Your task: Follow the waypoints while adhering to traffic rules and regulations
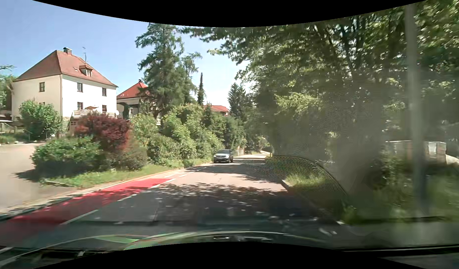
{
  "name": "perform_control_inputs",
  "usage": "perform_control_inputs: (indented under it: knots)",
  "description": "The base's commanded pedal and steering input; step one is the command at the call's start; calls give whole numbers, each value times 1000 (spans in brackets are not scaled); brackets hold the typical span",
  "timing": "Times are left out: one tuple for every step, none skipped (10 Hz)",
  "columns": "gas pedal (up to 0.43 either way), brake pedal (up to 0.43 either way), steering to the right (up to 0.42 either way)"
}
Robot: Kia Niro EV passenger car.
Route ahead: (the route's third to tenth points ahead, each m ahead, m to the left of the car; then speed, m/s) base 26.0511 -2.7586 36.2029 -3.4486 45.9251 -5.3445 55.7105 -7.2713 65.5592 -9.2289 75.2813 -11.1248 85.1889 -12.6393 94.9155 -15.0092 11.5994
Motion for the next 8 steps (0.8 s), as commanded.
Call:
perform_control_inputs:
  knots:
    - [0,55,43]
    - [0,55,38]
    - [0,61,34]
    - [0,67,31]
    - [0,67,26]
    - [0,67,21]
    - [0,67,21]
    - [0,67,21]
